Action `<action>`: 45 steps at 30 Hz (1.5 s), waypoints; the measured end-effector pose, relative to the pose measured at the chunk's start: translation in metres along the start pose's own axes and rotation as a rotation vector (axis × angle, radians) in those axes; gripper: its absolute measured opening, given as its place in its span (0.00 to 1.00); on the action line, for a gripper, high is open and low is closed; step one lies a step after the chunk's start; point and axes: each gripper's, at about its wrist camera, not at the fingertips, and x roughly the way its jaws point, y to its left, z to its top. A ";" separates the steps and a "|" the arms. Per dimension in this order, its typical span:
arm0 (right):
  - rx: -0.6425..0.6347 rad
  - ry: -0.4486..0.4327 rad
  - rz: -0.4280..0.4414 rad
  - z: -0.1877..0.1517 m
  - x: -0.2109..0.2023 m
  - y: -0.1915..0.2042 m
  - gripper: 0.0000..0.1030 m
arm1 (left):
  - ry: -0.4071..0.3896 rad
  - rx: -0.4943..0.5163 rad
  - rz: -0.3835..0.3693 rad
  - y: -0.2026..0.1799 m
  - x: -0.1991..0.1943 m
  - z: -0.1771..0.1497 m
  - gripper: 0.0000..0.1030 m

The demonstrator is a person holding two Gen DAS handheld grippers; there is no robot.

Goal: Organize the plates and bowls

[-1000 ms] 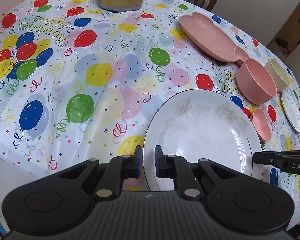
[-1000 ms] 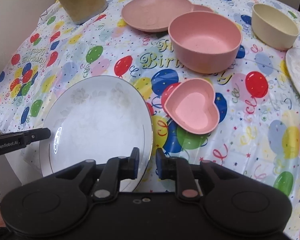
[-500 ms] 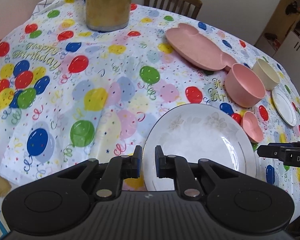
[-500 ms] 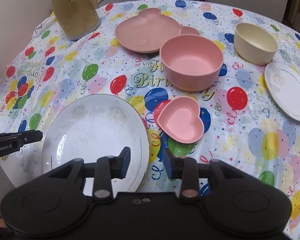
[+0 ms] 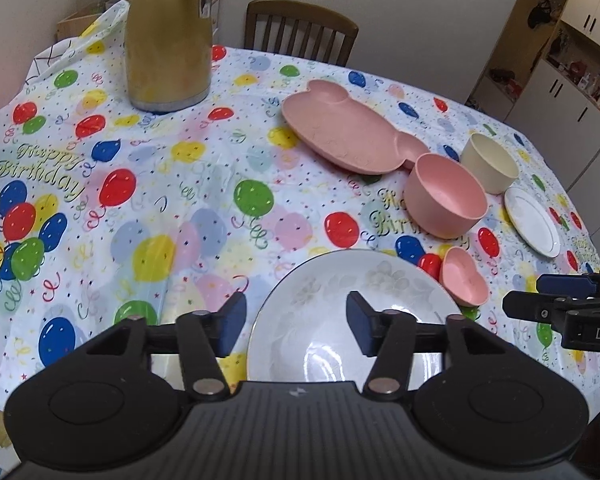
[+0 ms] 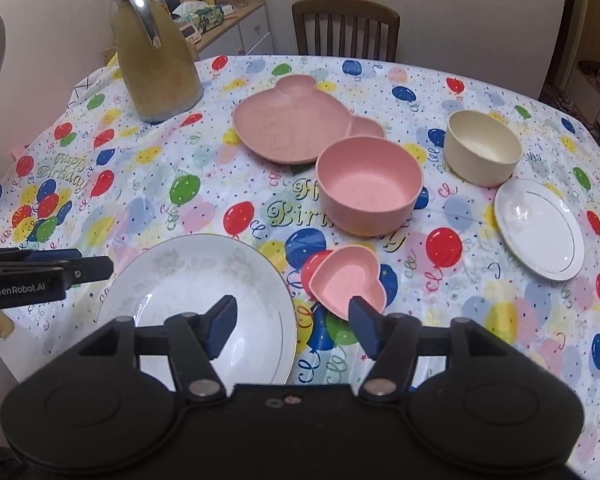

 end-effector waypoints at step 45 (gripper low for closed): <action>-0.030 -0.124 -0.095 0.013 -0.022 -0.283 0.99 | -0.029 0.012 0.078 -0.297 0.094 0.057 0.78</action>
